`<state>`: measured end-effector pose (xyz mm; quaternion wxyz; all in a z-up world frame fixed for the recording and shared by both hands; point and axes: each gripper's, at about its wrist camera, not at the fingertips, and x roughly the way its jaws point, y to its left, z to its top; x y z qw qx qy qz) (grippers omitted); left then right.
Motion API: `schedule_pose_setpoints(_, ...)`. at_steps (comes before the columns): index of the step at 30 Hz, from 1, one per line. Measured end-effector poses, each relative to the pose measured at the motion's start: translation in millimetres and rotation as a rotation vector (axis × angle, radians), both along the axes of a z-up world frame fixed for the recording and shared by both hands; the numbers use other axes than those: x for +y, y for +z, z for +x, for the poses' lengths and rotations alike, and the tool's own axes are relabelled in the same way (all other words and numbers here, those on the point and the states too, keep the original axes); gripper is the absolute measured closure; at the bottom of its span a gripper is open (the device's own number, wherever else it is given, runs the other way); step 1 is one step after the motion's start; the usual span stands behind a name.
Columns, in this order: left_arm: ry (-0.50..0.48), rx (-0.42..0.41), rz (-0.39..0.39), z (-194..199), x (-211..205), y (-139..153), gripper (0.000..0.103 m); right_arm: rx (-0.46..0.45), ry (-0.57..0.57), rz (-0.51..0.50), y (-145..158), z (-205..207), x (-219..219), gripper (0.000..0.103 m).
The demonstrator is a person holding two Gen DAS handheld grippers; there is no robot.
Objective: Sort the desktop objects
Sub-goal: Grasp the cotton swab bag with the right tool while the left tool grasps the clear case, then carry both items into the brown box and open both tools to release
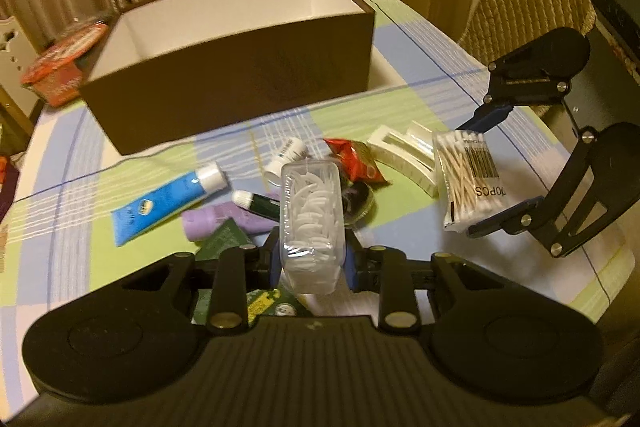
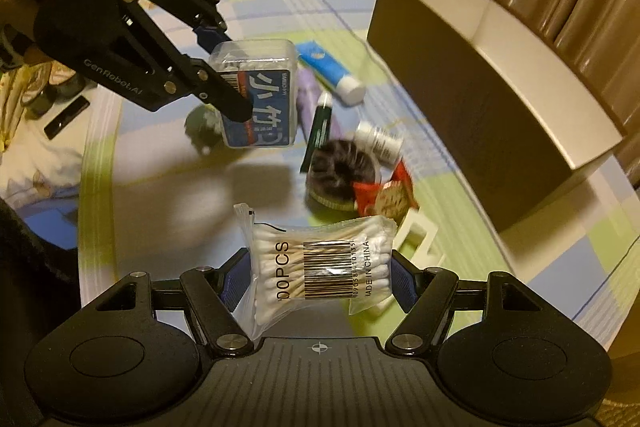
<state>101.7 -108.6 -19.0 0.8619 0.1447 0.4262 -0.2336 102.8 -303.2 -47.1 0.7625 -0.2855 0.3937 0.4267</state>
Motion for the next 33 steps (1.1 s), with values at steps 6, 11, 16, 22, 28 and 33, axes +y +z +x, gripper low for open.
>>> schedule_pose_setpoints(6, 0.046, -0.038, 0.004, -1, 10, 17, 0.078, -0.037, -0.016, 0.042, 16, 3, 7, 0.033)
schedule_pose_setpoints(11, 0.031, -0.064, -0.001, 2, 24, 27, 0.078, -0.075, -0.076, 0.054, 28, 0, 17, 0.033)
schedule_pose_setpoints(16, -0.021, -0.102, -0.016, 7, 42, 35, 0.078, -0.113, -0.213, 0.071, 42, -6, 27, 0.033)
schedule_pose_setpoints(22, -0.068, -0.138, -0.030, 14, 71, 47, 0.078, -0.150, -0.383, 0.098, 59, -11, 42, 0.033)
schedule_pose_setpoints(28, -0.077, -0.156, -0.040, 21, 101, 55, 0.078, -0.194, -0.513, 0.113, 76, -11, 62, 0.033)
schedule_pose_setpoints(33, -0.101, -0.171, -0.046, 29, 117, 63, 0.078, -0.204, -0.582, 0.119, 88, -5, 74, 0.033)
